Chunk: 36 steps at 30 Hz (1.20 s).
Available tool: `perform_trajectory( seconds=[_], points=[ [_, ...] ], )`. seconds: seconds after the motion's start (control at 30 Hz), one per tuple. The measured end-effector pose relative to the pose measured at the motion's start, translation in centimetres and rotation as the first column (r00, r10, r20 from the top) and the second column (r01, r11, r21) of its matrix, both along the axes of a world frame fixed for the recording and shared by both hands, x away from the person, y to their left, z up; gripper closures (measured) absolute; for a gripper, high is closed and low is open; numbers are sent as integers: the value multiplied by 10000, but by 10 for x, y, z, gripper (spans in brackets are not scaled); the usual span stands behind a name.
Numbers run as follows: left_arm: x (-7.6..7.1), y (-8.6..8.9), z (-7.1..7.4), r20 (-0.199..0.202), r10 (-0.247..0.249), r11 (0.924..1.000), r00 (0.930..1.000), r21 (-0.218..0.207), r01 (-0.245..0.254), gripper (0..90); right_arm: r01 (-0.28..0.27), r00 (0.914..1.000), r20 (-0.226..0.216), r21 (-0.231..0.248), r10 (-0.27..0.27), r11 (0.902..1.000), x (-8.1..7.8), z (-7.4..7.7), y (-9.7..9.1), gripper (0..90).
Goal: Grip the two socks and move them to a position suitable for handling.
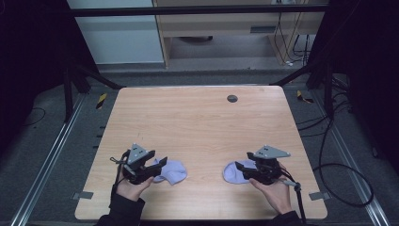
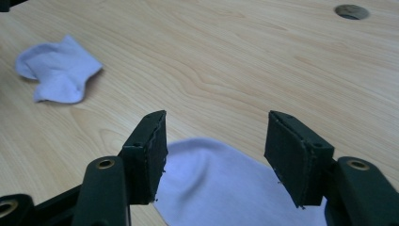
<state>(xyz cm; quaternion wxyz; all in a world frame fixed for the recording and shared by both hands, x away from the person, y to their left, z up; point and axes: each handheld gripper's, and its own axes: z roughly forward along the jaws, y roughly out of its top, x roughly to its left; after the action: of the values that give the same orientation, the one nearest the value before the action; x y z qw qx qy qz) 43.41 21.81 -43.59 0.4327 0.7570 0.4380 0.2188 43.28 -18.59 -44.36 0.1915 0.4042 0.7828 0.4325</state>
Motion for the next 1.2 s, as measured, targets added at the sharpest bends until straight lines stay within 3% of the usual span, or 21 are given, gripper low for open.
perform_trajectory(
  seconds=[0.2,0.33,0.4,0.43,0.47,0.63,0.93,1.03,1.2],
  points=[
    [-5,26,-11,-192,422,9984,9989,392,-414,476,-818,9966,56,-92,818,9966,5,4,36,432],
    [-6,33,-18,-375,551,9976,9978,439,-535,494,-1129,9936,-32,-54,1129,9936,8,5,53,449],
    [-6,36,-23,-549,676,9964,9962,555,-646,504,-1544,9880,-45,-187,1544,9878,9,5,75,467],
    [-6,36,-23,-549,676,9964,9962,555,-646,513,-1544,9880,-45,-187,1544,9878,9,5,75,467],
    [-6,37,-27,-724,795,9948,9942,700,-745,527,-1827,9832,-62,-264,1826,9828,9,4,90,477],
    [-2,39,-36,-1077,1078,9912,9883,885,-985,554,-2335,9722,-226,-172,2331,9722,8,-1,120,500],
    [4,34,-46,-1313,1069,9891,9856,1149,-920,572,-2987,9530,-605,-237,2968,9541,7,-17,171,547],
    [7,30,-50,-1427,962,9880,9851,1341,-771,578,-3168,9465,-746,-327,3138,9479,7,-23,183,558],
    [10,24,-53,-1561,976,9831,9829,1689,-708,617,-3213,9433,-1050,-518,3148,9456,8,-35,198,587]
  ],
)
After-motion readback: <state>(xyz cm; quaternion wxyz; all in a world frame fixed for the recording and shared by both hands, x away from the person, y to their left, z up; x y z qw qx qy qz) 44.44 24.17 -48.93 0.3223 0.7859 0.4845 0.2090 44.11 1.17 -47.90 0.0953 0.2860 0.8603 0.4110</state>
